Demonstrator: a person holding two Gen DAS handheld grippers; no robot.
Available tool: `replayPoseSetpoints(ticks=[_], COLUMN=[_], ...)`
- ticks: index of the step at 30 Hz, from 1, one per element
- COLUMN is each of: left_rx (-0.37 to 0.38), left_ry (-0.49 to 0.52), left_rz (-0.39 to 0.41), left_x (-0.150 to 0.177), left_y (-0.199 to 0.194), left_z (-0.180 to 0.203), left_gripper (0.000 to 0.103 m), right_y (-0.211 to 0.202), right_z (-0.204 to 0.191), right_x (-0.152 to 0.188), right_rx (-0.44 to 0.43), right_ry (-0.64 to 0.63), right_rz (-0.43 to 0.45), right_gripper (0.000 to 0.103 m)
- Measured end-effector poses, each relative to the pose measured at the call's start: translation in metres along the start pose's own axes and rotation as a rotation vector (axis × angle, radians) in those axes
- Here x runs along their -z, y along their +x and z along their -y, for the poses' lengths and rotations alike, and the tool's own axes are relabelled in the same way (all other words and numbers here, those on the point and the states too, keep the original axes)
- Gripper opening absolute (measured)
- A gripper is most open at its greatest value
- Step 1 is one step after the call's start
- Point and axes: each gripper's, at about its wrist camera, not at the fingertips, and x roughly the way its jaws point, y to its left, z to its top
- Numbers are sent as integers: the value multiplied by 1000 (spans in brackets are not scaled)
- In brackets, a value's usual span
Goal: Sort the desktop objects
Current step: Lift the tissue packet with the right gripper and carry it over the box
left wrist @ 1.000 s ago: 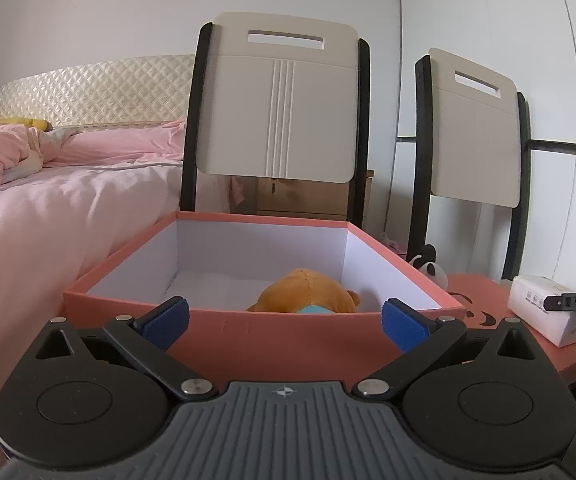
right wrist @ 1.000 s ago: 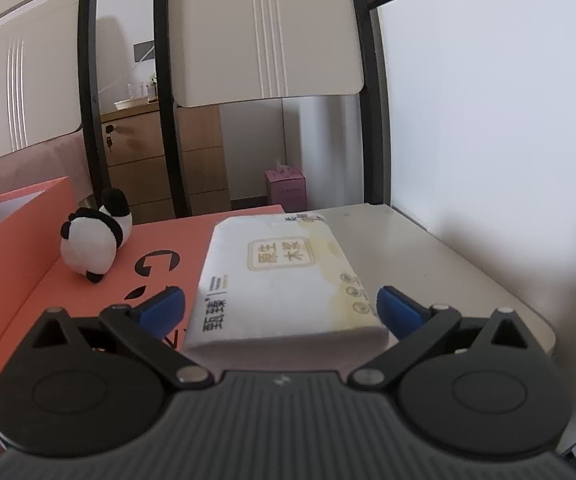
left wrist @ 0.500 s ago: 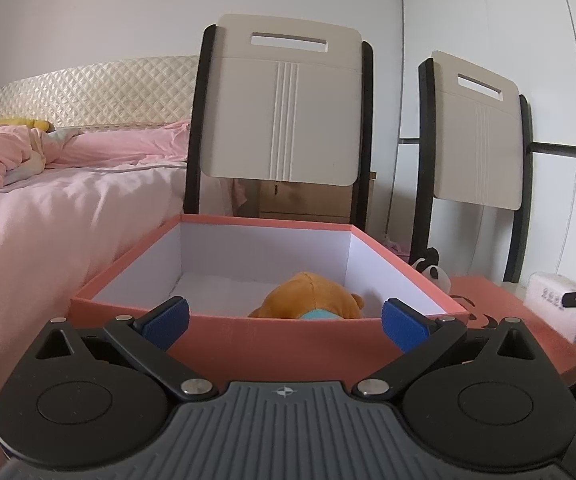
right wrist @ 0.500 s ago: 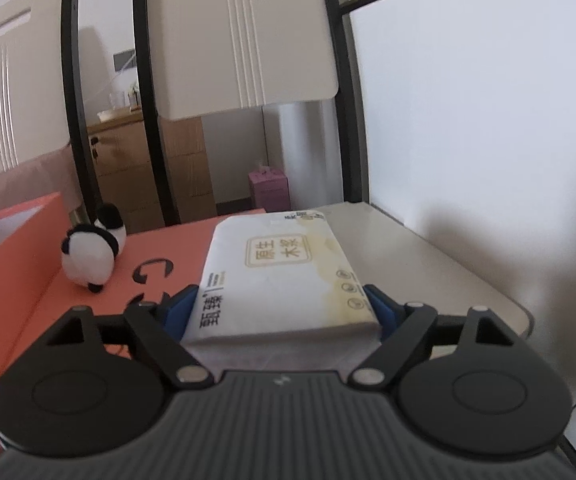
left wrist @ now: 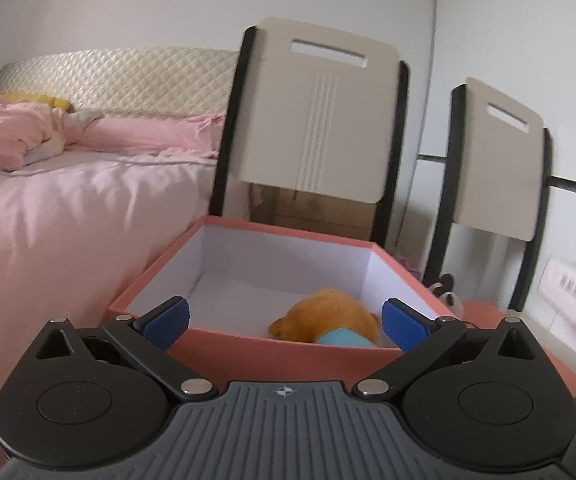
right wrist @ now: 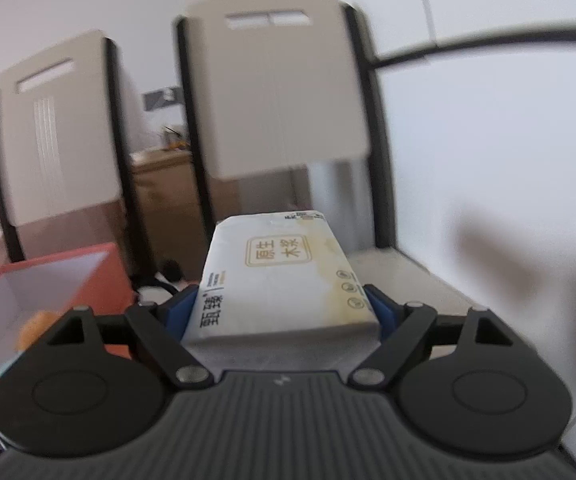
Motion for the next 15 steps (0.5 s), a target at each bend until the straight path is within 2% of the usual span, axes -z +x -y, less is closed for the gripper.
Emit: replayPoseSetpoints(ticks=[8, 15], left_rx=[-21, -39], left_ry=[-16, -32], left_rz=[-17, -25], left_x=[-2, 0], left_y=[5, 8], left_z=[-9, -14], left_gripper=[103, 103], right_y=[29, 76], right_z=[-88, -185], right_x=[-48, -55], right_rx=[-175, -345], right_ry=[-129, -266], right_rz=[53, -17], right_gripper=[85, 85])
